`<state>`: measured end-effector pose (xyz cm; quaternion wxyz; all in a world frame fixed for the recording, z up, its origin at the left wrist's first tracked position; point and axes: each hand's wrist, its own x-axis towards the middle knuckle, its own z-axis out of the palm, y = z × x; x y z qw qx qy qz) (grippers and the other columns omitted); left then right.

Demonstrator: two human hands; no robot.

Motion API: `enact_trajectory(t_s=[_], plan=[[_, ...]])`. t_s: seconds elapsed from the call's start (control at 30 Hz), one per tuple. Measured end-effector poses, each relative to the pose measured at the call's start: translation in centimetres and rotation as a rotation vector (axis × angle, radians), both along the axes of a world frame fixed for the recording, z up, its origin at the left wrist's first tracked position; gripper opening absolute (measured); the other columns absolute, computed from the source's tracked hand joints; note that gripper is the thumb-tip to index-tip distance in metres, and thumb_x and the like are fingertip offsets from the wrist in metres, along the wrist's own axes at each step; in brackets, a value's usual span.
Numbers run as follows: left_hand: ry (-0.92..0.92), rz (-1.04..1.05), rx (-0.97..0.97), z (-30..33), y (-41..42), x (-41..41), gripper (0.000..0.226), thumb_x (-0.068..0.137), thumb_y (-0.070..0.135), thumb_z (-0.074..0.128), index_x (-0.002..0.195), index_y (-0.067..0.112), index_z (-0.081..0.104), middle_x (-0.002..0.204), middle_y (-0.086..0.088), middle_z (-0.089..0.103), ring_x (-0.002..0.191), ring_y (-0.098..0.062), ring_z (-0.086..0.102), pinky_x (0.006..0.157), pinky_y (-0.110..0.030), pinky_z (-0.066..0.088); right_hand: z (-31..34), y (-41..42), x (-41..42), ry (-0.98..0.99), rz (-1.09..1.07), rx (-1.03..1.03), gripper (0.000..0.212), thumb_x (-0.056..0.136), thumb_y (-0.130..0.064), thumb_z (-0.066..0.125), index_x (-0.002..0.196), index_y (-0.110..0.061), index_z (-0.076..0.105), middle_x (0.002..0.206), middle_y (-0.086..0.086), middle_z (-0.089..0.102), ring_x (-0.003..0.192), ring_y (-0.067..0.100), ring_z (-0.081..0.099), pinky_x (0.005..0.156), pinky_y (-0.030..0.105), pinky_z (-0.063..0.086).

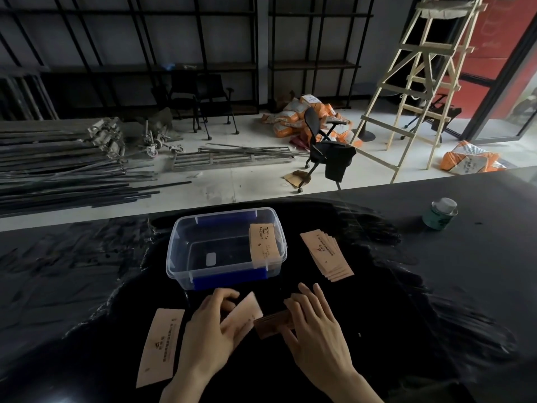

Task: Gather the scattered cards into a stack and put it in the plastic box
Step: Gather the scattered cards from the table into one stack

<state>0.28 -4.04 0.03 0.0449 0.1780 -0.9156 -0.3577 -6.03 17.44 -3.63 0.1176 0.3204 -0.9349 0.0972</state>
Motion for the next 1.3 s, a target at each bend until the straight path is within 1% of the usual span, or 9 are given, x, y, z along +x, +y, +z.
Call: enact_trajectory(t_s=[0.23, 0.37, 0.53, 0.63, 0.77, 0.9, 1.0, 1.13, 1.3], plan=[[0.106, -0.239, 0.365, 1.0, 3.7, -2.2, 0.038, 0.100, 0.001, 0.055, 0.115, 0.035, 0.062, 0.108, 0.019, 0.075, 0.100, 0.002, 0.074, 0.084, -0.017, 0.061, -0.3, -0.2, 0.3, -0.064, 0.007, -0.166, 0.090, 0.088, -0.035, 0.078, 0.159, -0.005, 0.031, 0.163, 0.013, 0.037, 0.153, 0.027, 0.031, 0.123, 0.041, 0.014], [0.174, -0.092, 0.581, 0.1, 6.2, -2.0, 0.027, 0.103, 0.004, 0.049, 0.114, 0.028, 0.055, 0.110, 0.005, 0.071, 0.101, -0.010, 0.073, 0.087, -0.032, 0.063, -0.8, 0.0, 0.0, -0.010, 0.091, -0.074, 0.076, 0.095, -0.039, 0.064, 0.159, -0.011, 0.034, 0.157, 0.010, 0.048, 0.151, 0.032, 0.034, 0.123, 0.047, 0.017], [0.270, 0.310, 0.103, -1.0, 2.0, -0.4, 0.033, 0.090, 0.010, 0.068, 0.114, 0.029, 0.055, 0.115, 0.008, 0.063, 0.110, -0.011, 0.062, 0.097, -0.031, 0.051, -1.2, -0.5, -0.4, 0.050, 0.049, -0.019, 0.056, 0.096, -0.041, 0.057, 0.141, -0.008, 0.057, 0.124, 0.009, 0.069, 0.136, 0.035, 0.054, 0.121, 0.053, 0.020], [-0.004, 0.499, -0.279, -1.5, -2.1, 1.3, 0.054, 0.082, 0.019, 0.073, 0.132, 0.023, 0.053, 0.133, -0.006, 0.060, 0.129, -0.030, 0.051, 0.108, -0.047, 0.041, -1.1, -1.1, -0.4, 0.037, 0.075, -0.070, 0.048, 0.099, -0.039, 0.061, 0.136, -0.010, 0.061, 0.126, 0.007, 0.069, 0.138, 0.031, 0.052, 0.122, 0.049, 0.024], [-0.236, 0.538, -0.381, -2.0, -4.1, 3.6, 0.066, 0.088, 0.034, 0.061, 0.150, 0.030, 0.038, 0.147, -0.008, 0.054, 0.139, -0.031, 0.044, 0.115, -0.049, 0.035, -0.4, -2.6, -0.3, -0.001, 0.119, -0.064, 0.044, 0.095, -0.038, 0.068, 0.131, -0.013, 0.065, 0.127, 0.005, 0.070, 0.134, 0.027, 0.057, 0.116, 0.047, 0.042], [-0.150, 0.481, -0.275, -1.3, -4.9, 3.9, 0.065, 0.087, 0.029, 0.071, 0.143, 0.037, 0.040, 0.135, -0.003, 0.056, 0.113, -0.026, 0.063, 0.084, -0.039, 0.053, -0.3, -4.4, 0.0, -0.039, 0.162, -0.071, 0.043, 0.093, -0.038, 0.066, 0.130, -0.016, 0.063, 0.126, 0.004, 0.070, 0.127, 0.027, 0.061, 0.114, 0.045, 0.044], [0.012, 0.372, -0.106, -0.8, -5.7, 3.9, 0.065, 0.082, 0.014, 0.078, 0.129, 0.044, 0.045, 0.118, 0.012, 0.061, 0.092, -0.014, 0.070, 0.063, -0.024, 0.045, -0.5, -6.2, 0.6, -0.024, 0.220, -0.046, 0.046, 0.091, -0.040, 0.067, 0.132, -0.018, 0.059, 0.127, 0.003, 0.069, 0.126, 0.025, 0.060, 0.117, 0.042, 0.039], [0.107, 0.143, 0.014, 0.8, -4.9, 3.2, 0.039, 0.091, 0.016, 0.072, 0.112, 0.045, 0.058, 0.097, 0.027, 0.070, 0.091, 0.006, 0.070, 0.076, -0.018, 0.059, -0.9, -8.0, 1.6, -0.004, 0.271, -0.049, 0.067, 0.081, -0.035, 0.081, 0.136, -0.014, 0.050, 0.128, 0.008, 0.067, 0.127, 0.028, 0.055, 0.123, 0.036, 0.013], [0.024, -0.099, 0.066, 1.7, -1.8, 1.2, 0.032, 0.099, 0.017, 0.055, 0.126, 0.034, 0.056, 0.117, 0.013, 0.076, 0.102, -0.001, 0.073, 0.092, -0.030, 0.062, -0.9, -8.3, 2.1, -0.123, 0.179, -0.182, 0.094, 0.085, -0.038, 0.080, 0.159, -0.012, 0.029, 0.159, 0.004, 0.041, 0.147, 0.019, 0.032, 0.125, 0.028, 0.011]])
